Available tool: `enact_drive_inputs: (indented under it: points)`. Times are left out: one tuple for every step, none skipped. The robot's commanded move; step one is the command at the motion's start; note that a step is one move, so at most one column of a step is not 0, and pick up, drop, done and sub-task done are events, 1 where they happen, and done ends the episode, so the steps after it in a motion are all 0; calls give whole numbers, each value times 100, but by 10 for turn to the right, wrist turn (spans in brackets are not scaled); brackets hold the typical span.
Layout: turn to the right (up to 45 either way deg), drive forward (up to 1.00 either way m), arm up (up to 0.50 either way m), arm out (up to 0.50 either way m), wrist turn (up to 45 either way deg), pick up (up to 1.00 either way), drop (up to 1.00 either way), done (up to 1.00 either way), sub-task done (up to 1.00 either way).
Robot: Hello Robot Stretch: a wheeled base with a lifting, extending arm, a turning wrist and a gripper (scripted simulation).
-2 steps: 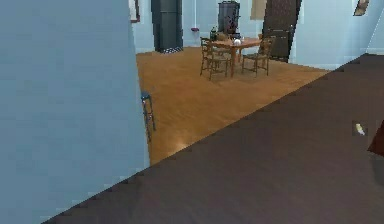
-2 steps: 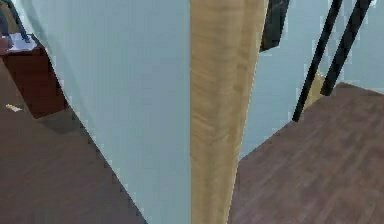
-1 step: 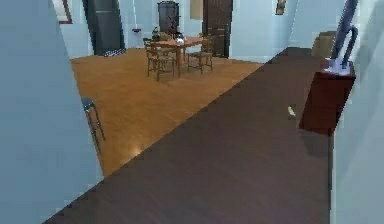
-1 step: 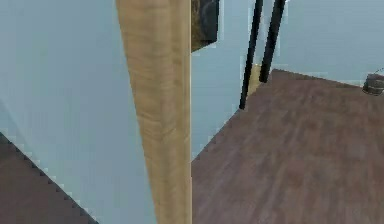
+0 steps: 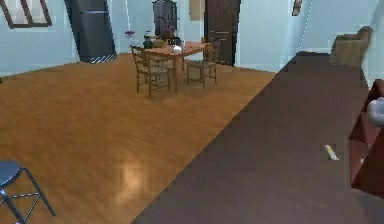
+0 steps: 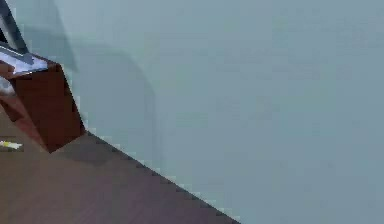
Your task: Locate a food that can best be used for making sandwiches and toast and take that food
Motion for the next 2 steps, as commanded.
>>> enact_drive_inputs:
  points:
    - [0, 100, 0, 0, 0, 0, 0, 0, 0]
    - [0, 100, 0, 0, 0, 0, 0, 0, 0]
